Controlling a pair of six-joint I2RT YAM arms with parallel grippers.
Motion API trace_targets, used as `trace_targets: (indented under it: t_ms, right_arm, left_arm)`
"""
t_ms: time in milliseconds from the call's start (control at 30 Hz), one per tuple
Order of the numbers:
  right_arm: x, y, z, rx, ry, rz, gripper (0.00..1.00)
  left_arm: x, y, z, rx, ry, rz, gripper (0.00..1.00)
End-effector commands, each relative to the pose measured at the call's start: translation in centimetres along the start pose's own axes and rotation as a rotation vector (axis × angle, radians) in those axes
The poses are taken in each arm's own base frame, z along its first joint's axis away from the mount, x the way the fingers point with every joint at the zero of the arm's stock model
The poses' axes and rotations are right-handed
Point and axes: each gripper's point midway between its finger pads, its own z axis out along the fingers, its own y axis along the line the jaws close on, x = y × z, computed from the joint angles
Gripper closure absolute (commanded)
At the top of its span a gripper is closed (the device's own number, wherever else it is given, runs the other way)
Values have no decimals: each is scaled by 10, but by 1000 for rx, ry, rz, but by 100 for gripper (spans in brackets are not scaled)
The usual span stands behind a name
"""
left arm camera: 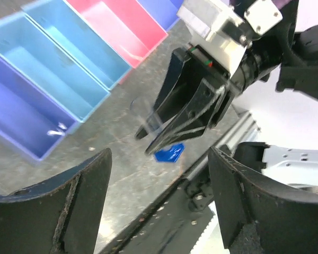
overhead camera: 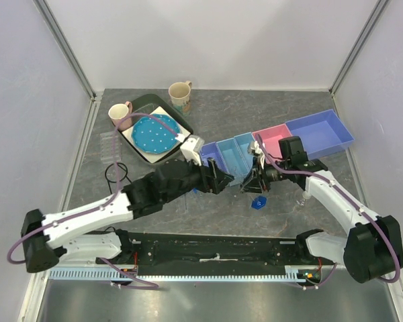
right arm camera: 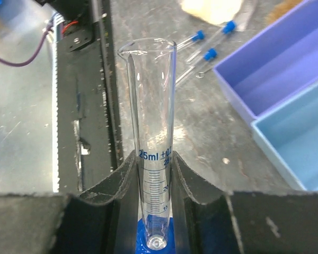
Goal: Organize the chemistry lab equipment
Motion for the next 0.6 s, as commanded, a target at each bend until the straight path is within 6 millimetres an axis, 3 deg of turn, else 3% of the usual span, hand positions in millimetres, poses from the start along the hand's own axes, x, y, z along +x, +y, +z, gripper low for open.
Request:
trace_targets:
  t_ms: [0,133,167,233,333,367,400,533,567]
  right_arm:
    - [-30,-26,-18,132,-35,-50,78]
    - [-36,-58,-36,260,-2,-28,75]
    - [-47,-68,-46,297,-3,-58,74]
    - [-43,-84,-57,348,38,-14,74]
    - [-51,-115,-83,451,61,5,74]
    - [-63,-124,-94,495,58,-17,74]
    - [-60,-134,-97,513,86,-17,73]
    - [-69,-171,-125,673,174,-62,72]
    - [-80,-176,-132,701,174,-86,72]
  left_arm:
    - [-31,24,-41,-114,-54,214,20]
    - [-42,45,-68,-204,-45,377,18]
    - [-44,49,-72,-218,-43,409,18]
    - [-46,63,-81,-270,-29,494,18]
    - [-47,79,-86,-321,-10,597,17]
    - [-47,84,-86,-338,-4,621,17]
    - [-48,88,-86,-351,3,666,17]
    - [-37,115,-87,-444,50,754,18]
    - [-34,117,-86,-442,53,755,17]
